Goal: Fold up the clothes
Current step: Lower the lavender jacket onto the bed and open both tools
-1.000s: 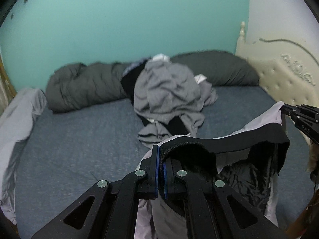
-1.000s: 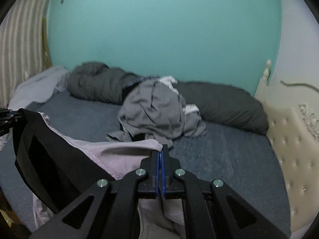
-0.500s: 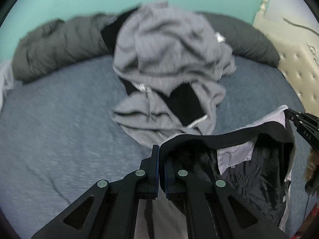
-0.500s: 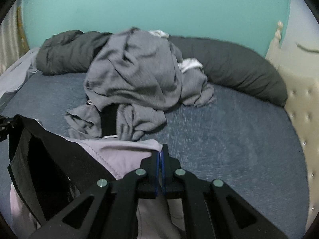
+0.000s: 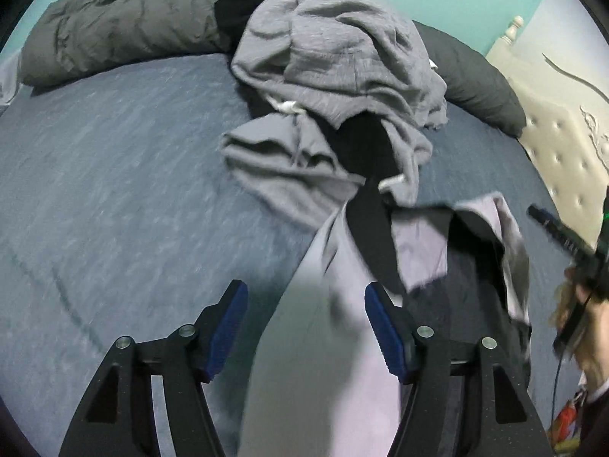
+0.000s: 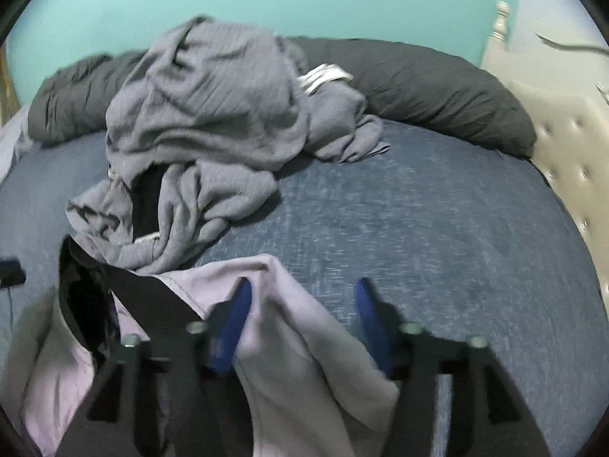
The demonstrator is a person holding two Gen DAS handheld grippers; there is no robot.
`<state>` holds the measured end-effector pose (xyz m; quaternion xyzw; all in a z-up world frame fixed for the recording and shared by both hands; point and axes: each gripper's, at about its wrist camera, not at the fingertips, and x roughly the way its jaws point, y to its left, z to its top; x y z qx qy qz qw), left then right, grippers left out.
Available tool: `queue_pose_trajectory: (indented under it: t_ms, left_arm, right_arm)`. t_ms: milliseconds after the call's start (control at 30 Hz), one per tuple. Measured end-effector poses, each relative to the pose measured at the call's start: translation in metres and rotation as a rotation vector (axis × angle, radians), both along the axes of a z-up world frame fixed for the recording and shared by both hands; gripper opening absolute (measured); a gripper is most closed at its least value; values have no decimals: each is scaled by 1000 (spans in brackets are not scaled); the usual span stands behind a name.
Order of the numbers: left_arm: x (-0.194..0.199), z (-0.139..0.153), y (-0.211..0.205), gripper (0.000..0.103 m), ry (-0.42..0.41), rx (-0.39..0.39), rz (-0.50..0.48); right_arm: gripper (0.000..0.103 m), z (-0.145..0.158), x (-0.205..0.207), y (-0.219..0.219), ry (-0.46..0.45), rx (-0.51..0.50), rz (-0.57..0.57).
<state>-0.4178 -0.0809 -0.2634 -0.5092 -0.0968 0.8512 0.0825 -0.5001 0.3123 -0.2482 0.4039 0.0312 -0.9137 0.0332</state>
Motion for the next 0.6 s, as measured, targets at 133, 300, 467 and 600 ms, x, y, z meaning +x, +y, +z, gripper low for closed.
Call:
queue_pose_trajectory:
  t_ms: [133, 300, 467, 600]
  left_arm:
    - [53, 1, -11, 68, -23, -2, -35]
    - [130, -10, -16, 68, -63, -6, -89]
    - [193, -37, -29, 68, -124, 35, -71]
    - [228, -48, -36, 68, -141, 99, -56]
  right_arm:
    - [60, 15, 44, 20, 40, -145, -44]
    - [61, 10, 117, 12, 13, -203, 19]
    - [61, -6, 190, 22, -45, -249, 40]
    - [61, -17, 232, 37, -87, -266, 6]
